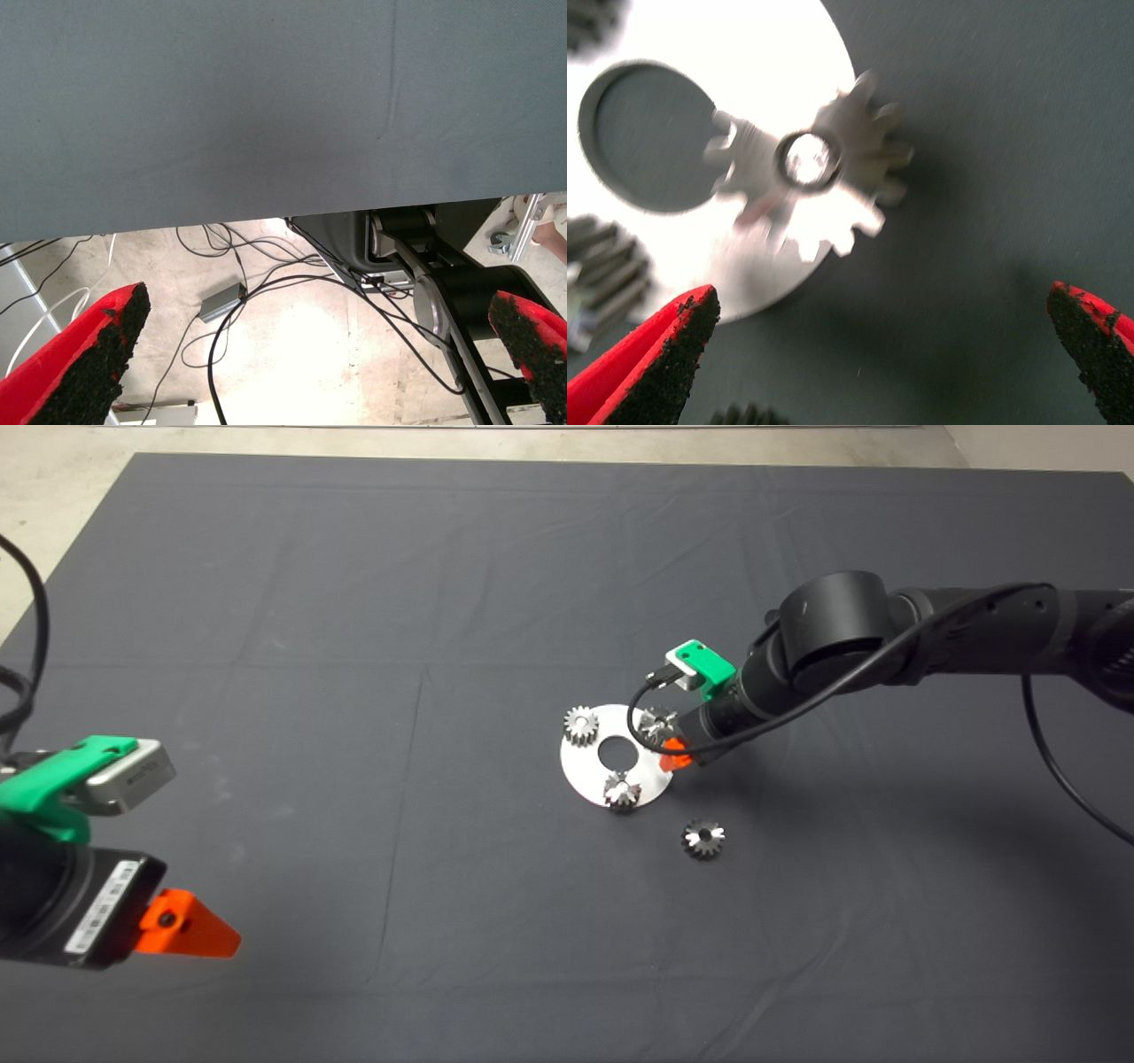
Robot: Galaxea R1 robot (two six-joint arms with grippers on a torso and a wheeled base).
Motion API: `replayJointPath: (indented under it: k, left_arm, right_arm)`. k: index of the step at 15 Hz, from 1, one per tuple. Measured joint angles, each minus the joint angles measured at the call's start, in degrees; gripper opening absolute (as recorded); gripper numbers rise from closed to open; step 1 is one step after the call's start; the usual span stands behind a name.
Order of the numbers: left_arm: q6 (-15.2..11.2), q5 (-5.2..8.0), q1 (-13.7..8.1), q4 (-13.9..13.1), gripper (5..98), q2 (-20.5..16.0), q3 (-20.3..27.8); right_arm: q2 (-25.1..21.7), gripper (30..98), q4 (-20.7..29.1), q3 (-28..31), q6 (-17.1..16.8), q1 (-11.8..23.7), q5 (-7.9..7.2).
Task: Remove an incorrectly installed larger gear and replace it with the correct smaller gear
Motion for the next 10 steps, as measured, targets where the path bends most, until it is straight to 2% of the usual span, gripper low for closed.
replayJointPath:
  k: [6,10]
  left_arm:
    - [-0.02,0.06,0.00,0.00,98.2,-0.02,0.32]
    - [-0.02,0.00,0.00,0.00,98.2,0.00,0.40]
  right_arm:
    - [3.18,97.7,-2.35,-4.24,0.00,-0.94,0.33]
    - [4.51,95.6,-3.04,-6.47,-0.17,-1.66,2.11]
